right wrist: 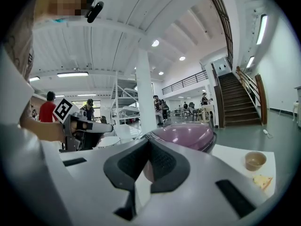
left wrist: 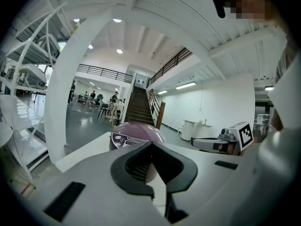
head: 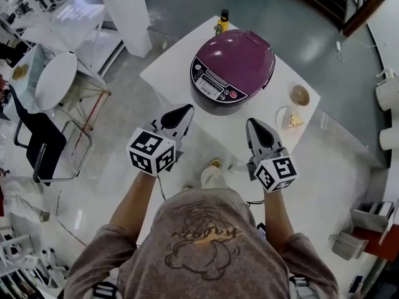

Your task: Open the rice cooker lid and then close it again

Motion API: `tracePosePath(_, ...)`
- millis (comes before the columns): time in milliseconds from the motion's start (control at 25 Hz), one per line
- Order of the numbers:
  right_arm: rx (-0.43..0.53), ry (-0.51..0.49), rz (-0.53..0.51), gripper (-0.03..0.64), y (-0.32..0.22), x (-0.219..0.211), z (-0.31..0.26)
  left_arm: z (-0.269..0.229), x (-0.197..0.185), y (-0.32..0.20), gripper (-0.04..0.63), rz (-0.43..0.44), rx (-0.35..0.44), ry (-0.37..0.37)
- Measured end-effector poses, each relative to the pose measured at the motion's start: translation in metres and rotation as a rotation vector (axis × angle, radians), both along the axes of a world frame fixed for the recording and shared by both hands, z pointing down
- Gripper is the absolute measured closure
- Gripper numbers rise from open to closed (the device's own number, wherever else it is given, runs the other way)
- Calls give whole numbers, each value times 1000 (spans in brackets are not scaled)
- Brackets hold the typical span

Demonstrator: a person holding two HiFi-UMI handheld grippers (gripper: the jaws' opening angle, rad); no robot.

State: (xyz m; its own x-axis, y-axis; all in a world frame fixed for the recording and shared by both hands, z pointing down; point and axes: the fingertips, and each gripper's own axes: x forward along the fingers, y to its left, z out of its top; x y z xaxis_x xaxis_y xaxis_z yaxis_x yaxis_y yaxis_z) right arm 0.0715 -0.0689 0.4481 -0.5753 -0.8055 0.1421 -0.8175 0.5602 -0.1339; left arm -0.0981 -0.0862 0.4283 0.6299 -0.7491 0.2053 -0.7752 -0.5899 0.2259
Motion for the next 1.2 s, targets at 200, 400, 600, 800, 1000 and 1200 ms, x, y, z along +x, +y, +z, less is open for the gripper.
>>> tracePosePath(200, -12, 0, 30, 615, 29, -5, 14, 9, -19, 28, 575, -28, 39, 36)
tracePosePath(400, -11, -5, 61, 616, 45, -7, 25, 18, -27, 46, 575, -47, 73, 56)
tracePosePath(600, -14, 0, 77, 615, 57, -13, 39, 32, -28, 62, 575, -57, 78, 57)
tracePosePath(800, -9, 2, 93, 617, 64, -12, 44, 42, -43, 74, 575, -109, 73, 61)
tracePosePath(1000, -11, -5, 100, 617, 71, -13, 49, 44, -60, 81, 575, -157, 81, 67)
tracePosePath(1200, -2, -9, 96, 617, 76, -16, 47, 41, -67, 86, 575, -174, 93, 69)
